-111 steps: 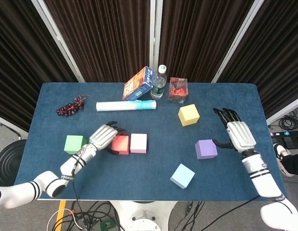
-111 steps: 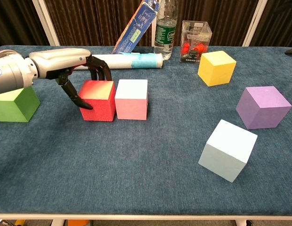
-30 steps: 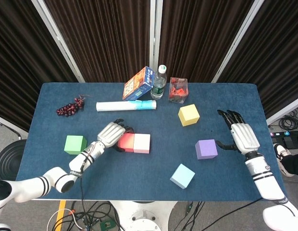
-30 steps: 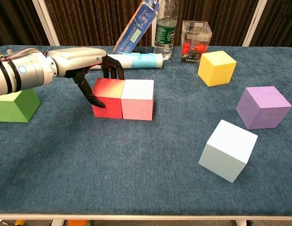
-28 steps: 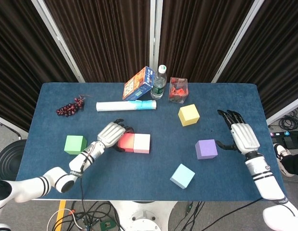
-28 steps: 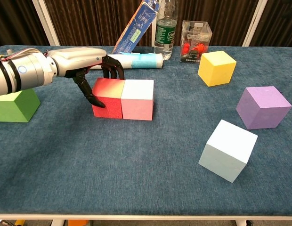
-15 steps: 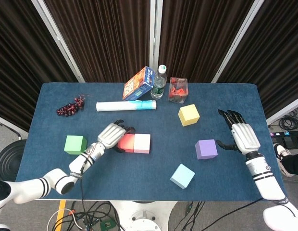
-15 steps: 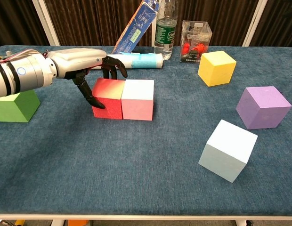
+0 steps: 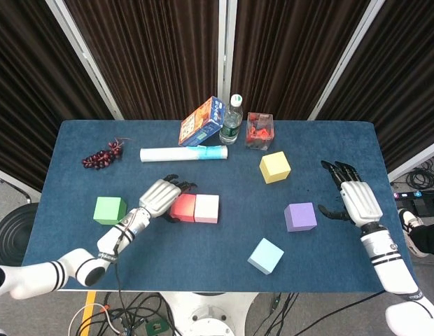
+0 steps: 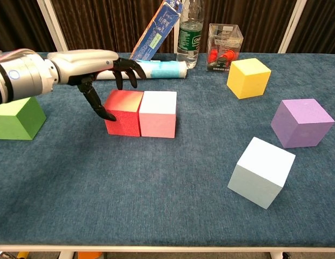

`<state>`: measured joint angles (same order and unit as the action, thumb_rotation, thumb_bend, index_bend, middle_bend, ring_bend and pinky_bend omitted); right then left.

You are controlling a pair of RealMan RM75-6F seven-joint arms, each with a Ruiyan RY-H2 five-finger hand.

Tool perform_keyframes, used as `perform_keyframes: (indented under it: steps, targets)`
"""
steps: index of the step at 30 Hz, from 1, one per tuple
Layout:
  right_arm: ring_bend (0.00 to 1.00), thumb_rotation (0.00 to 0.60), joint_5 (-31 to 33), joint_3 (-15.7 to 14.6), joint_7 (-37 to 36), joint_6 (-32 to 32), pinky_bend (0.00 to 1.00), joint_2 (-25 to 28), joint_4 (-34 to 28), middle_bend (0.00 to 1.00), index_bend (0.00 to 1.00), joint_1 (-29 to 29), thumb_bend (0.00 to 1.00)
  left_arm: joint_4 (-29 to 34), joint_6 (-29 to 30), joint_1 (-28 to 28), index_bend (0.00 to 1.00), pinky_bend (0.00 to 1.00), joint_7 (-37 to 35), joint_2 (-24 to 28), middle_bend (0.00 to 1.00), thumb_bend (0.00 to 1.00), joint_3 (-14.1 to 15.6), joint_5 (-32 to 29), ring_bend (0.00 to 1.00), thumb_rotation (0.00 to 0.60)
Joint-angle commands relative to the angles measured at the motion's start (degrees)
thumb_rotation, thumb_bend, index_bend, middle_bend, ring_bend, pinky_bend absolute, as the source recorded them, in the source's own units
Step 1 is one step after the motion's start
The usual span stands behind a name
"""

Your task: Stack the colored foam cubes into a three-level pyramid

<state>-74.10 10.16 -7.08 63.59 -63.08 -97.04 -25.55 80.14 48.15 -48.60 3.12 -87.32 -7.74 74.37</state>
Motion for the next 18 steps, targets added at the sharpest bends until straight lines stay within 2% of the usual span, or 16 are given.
perform_keyframes:
  steps: [1,6,12,18]
  targets:
    - [0.00,0.600,-0.15,-0.35,-0.19,-0.33,0.00,0.28,-0.17,0.13,0.00,0.16,0.19,2.58,1.84,1.17,0.16,0.15,0.30,2.26,0.24,0.02,-0.39,-0.29,0.33,0.600]
    - [0.00,0.600,-0.91,-1.54,-0.94,-1.62,0.00,1.55,-1.09,0.14,0.00,0.53,0.20,7.79,7.03,4.96,0.17,0.15,-0.12,8.82,0.24,0.02,-0.59,-0.27,0.33,0.600]
    - [0.00,0.600,-1.93,-3.01,-1.31,-2.94,0.00,2.76,-1.57,0.16,0.00,0.94,0.19,11.07,12.34,10.52,0.17,0.15,-2.67,16.63,0.24,0.02,0.14,-0.52,0.33,0.600]
    - [0.00,0.600,-1.24,-4.01,-0.37,-4.74,0.00,1.75,-0.20,0.16,0.00,0.75,0.09,11.31,16.37,15.49,0.17,0.15,-5.34,20.52,0.24,0.02,1.04,-1.34,0.33,0.600]
